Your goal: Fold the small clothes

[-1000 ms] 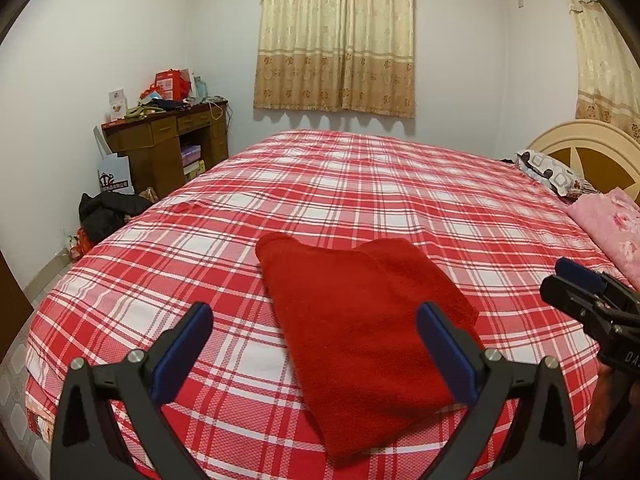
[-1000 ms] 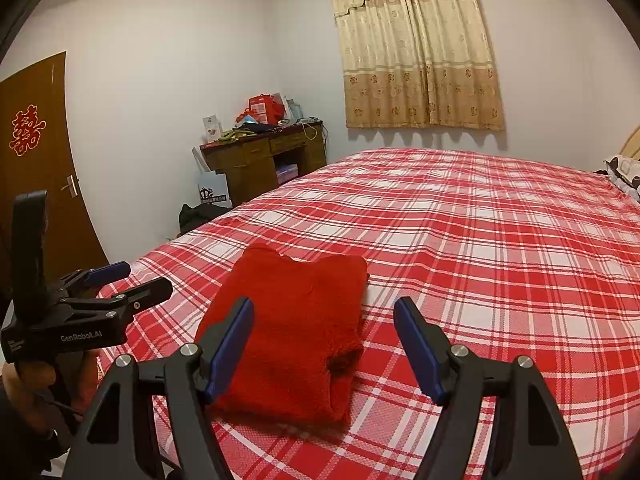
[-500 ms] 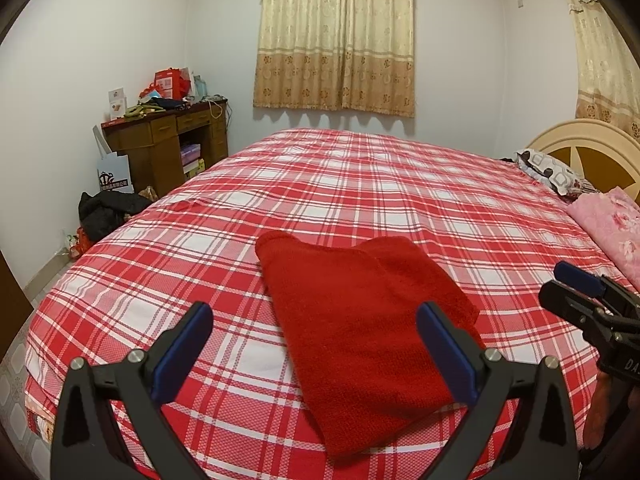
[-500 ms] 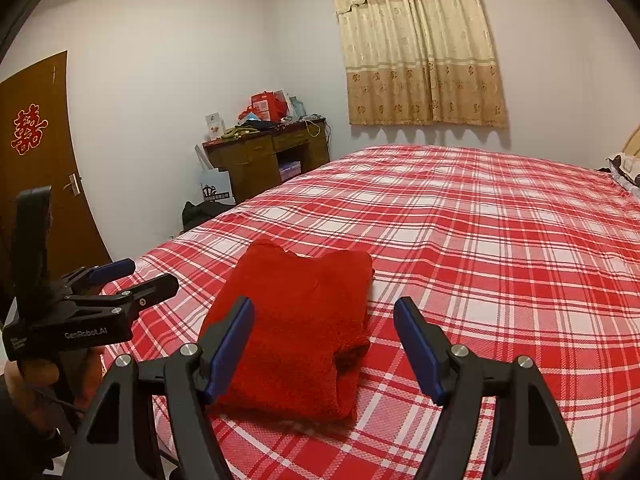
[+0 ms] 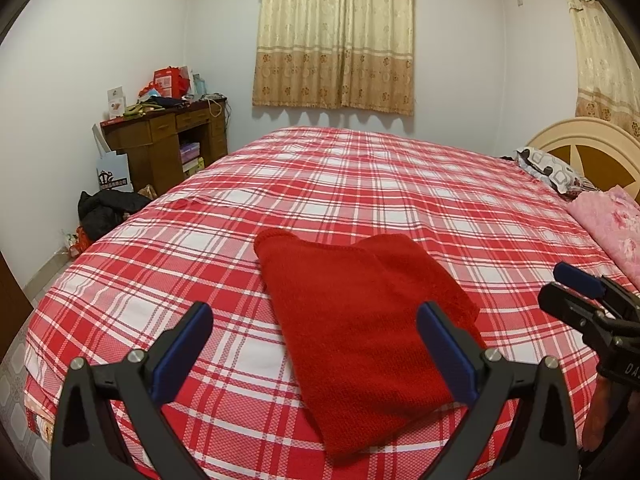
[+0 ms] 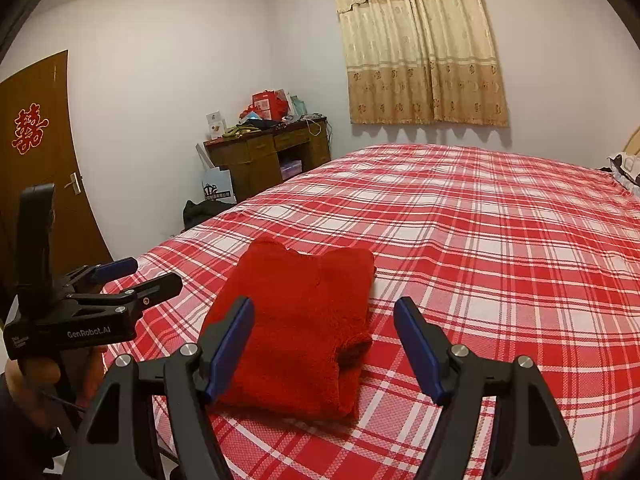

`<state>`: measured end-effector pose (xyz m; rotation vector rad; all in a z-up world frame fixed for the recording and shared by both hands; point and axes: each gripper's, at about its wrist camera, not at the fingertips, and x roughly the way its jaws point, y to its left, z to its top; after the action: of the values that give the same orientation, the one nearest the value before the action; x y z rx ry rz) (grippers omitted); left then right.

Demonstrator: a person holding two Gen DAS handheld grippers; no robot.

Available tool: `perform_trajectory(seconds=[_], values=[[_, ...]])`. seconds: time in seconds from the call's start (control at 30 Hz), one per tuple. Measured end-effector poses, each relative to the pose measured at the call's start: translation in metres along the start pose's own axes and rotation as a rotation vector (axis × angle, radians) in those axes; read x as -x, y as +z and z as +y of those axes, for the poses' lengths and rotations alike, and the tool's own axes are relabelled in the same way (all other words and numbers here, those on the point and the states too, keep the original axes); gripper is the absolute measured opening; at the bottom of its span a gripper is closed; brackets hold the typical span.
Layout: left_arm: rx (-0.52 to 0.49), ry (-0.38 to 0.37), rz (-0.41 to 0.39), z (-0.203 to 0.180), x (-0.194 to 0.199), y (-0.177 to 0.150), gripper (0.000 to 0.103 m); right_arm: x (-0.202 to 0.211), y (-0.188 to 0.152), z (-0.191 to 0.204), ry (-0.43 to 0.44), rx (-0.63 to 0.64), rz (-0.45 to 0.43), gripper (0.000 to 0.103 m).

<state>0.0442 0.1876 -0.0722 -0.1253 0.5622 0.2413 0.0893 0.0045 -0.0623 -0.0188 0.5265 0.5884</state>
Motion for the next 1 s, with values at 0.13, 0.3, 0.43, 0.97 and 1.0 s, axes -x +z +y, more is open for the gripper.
perform_trajectory(seconds=[0.13,0.3,0.43,0.97,1.0], values=[[0.001,0.009,-0.002,0.001,0.0,-0.001,0.103,0.0,0.0,0.0,0.0,-0.002,-0.006,0.073],[-0.007,0.001,-0.007,0.002,0.003,0.001,0.103,0.0,-0.001,0.0,0.001,-0.004,-0.007,0.073],[-0.01,0.003,-0.007,0.002,0.002,0.001,0.103,0.0,-0.001,-0.001,0.002,-0.004,-0.009,0.073],[-0.003,0.003,0.01,0.004,-0.002,0.001,0.103,-0.005,-0.007,0.009,0.02,0.023,0.01,0.073],[-0.003,0.009,0.01,0.004,-0.003,0.001,0.103,-0.005,-0.007,0.01,0.022,0.024,0.01,0.073]])
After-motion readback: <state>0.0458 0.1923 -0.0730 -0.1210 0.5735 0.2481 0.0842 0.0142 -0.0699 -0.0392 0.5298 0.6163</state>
